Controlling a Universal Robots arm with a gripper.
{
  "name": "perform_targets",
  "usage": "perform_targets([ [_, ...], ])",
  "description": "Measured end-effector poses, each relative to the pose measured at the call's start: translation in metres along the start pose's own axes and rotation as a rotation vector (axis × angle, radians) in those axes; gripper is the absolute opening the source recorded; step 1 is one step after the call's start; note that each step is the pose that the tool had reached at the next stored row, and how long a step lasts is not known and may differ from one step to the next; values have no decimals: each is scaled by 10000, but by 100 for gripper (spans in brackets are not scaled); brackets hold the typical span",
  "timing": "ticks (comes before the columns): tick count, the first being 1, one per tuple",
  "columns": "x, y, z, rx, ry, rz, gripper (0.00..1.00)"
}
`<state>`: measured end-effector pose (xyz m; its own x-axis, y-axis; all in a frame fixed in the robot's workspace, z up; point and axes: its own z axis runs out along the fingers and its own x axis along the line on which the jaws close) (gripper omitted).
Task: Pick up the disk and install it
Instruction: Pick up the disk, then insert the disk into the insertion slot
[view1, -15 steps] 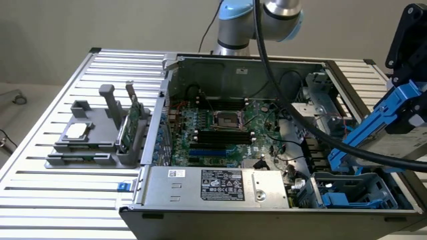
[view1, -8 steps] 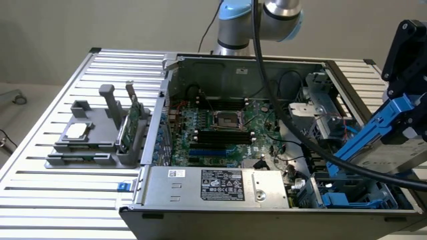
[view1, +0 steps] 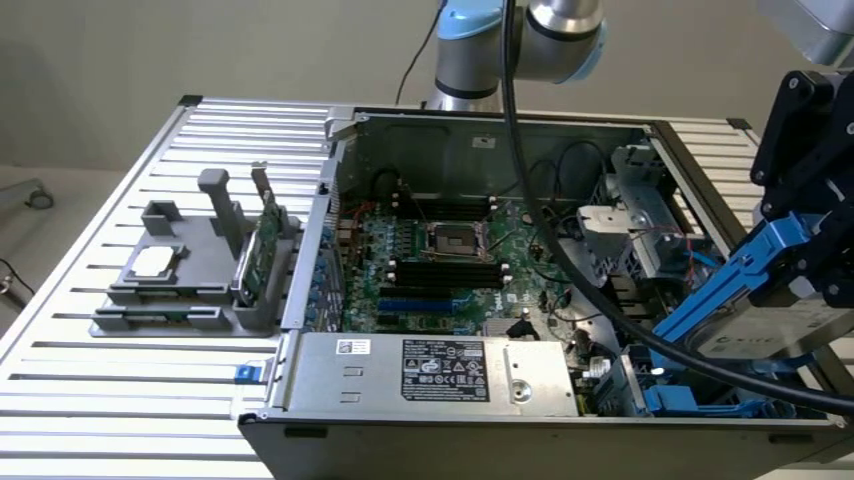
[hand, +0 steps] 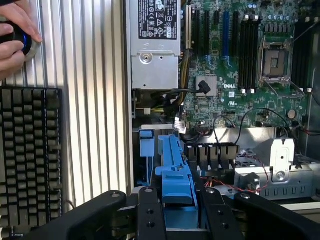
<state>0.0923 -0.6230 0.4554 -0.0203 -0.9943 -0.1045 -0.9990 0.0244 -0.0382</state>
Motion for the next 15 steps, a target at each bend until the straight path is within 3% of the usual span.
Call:
perform_targets([
  [15, 0, 0, 1, -2, 1, 4, 33],
])
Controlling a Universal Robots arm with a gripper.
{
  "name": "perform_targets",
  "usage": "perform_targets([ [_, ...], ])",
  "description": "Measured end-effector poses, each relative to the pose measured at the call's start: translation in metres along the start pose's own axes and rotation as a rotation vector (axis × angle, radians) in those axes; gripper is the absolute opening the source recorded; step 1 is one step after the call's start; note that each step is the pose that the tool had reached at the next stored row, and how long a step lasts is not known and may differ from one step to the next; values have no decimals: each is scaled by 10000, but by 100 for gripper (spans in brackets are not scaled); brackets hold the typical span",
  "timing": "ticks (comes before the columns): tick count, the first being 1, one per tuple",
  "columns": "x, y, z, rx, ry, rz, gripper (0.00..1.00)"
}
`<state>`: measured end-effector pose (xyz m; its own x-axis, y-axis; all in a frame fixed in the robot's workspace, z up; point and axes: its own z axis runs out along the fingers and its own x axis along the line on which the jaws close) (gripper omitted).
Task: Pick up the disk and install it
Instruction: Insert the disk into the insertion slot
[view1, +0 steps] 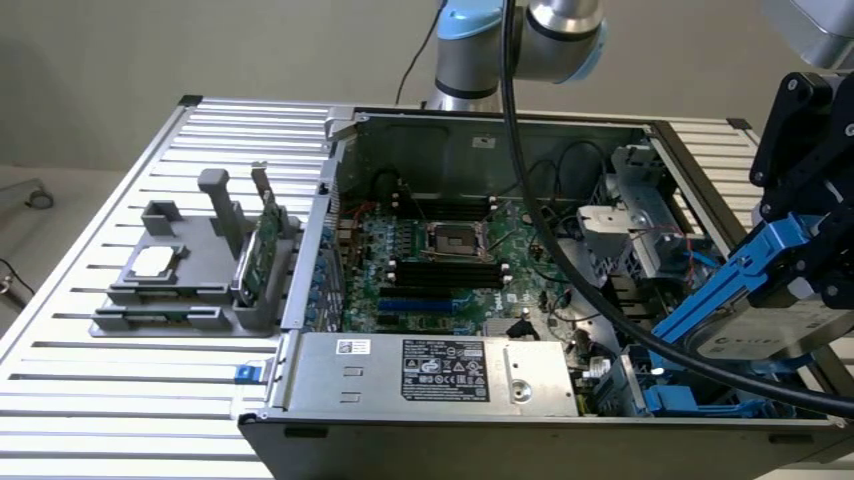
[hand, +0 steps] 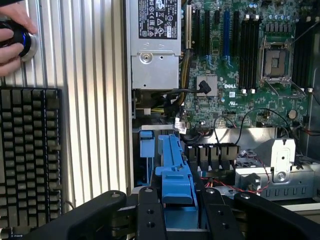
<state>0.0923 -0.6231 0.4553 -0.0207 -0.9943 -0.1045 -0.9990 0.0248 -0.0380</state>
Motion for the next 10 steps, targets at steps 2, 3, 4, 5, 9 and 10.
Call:
perform_targets([
  [2, 0, 0, 0, 0, 0, 0, 33],
  [3, 0, 0, 6, 0, -1, 0, 33],
  [4, 0, 1, 18, 0, -1, 0, 33],
  [5, 2, 7, 35, 1, 1, 0, 33],
  [9, -3, 12, 79, 1, -1, -1, 33],
  [10, -6, 13, 81, 0, -1, -3, 33],
])
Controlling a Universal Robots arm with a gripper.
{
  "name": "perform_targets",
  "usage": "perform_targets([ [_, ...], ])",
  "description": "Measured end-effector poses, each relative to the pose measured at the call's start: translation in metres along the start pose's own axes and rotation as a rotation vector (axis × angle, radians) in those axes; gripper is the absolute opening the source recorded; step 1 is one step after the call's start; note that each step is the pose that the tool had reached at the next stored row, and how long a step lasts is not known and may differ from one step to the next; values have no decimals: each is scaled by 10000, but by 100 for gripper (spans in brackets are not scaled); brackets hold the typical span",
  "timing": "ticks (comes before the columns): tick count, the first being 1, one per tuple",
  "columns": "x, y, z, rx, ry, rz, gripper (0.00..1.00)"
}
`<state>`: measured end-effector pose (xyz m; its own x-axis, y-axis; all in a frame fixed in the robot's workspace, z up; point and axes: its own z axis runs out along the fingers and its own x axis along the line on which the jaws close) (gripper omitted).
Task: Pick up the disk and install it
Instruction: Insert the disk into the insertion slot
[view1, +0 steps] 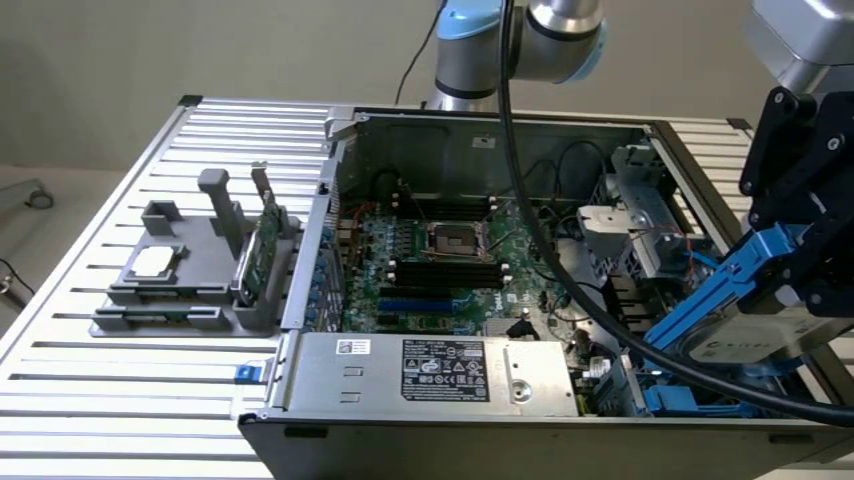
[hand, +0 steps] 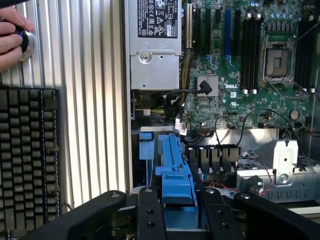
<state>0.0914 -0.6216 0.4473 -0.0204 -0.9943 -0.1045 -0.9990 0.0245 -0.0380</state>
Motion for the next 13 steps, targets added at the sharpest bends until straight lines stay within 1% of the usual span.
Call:
perform_targets([
  [13, -24, 3, 75, -2, 29, -63, 33],
])
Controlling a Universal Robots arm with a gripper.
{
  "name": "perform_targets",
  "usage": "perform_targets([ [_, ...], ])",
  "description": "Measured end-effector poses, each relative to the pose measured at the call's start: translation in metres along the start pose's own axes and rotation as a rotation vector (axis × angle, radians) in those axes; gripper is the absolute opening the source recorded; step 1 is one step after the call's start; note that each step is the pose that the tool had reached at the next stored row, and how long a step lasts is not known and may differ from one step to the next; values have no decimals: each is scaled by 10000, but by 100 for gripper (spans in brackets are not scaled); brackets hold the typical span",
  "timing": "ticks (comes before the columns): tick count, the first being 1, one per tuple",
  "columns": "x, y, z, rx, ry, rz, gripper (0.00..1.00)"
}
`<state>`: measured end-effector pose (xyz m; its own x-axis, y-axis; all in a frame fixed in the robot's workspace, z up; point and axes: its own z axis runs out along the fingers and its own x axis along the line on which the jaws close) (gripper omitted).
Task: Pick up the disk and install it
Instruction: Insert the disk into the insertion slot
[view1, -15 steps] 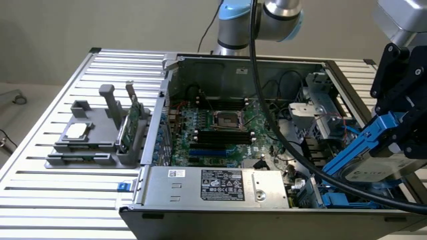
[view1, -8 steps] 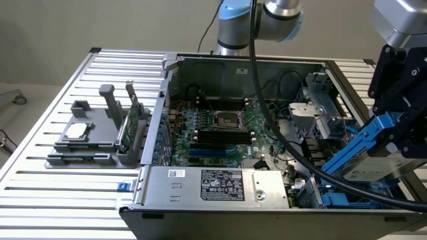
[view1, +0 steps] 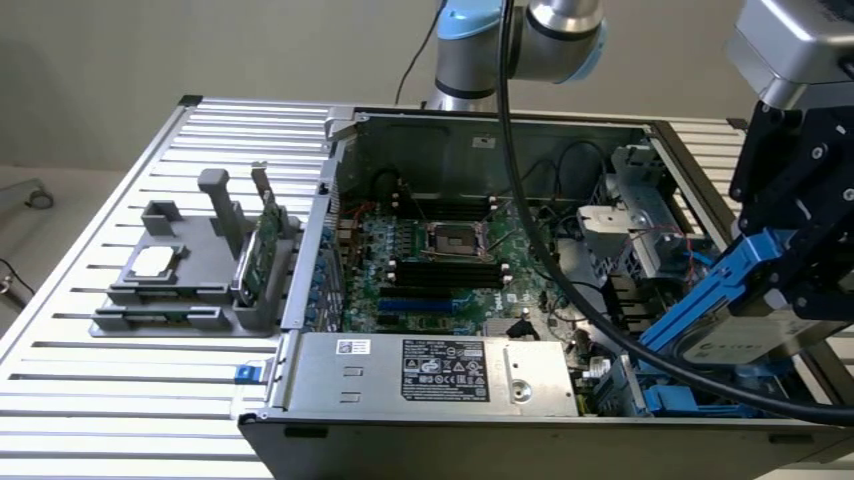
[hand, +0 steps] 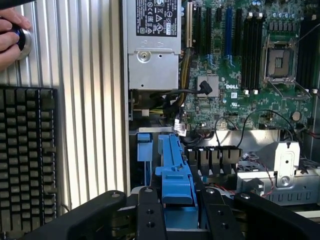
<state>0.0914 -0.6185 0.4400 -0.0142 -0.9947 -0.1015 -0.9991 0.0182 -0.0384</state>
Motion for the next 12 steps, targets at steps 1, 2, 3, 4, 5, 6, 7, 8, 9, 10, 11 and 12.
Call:
perform_targets([
  [1, -1, 0, 4, -1, 1, -5, 33],
  [2, -2, -2, 7, -1, 1, -11, 33],
  [3, -2, -3, 10, -2, 0, -15, 33],
  [4, -2, -5, 12, -2, 2, -18, 33],
  [5, -2, -6, 15, -3, 2, -19, 33],
  [6, -2, -8, 18, -2, 3, -22, 33],
  [7, -2, -8, 22, -2, 3, -23, 33],
  [8, -2, -9, 26, 0, 4, -26, 33],
  [9, -2, -9, 31, 2, 6, -29, 33],
  [10, -2, -9, 36, 6, 8, -32, 33],
  [11, -1, -9, 41, 13, 12, -35, 33],
  [12, -1, -10, 47, 18, 14, -38, 33],
])
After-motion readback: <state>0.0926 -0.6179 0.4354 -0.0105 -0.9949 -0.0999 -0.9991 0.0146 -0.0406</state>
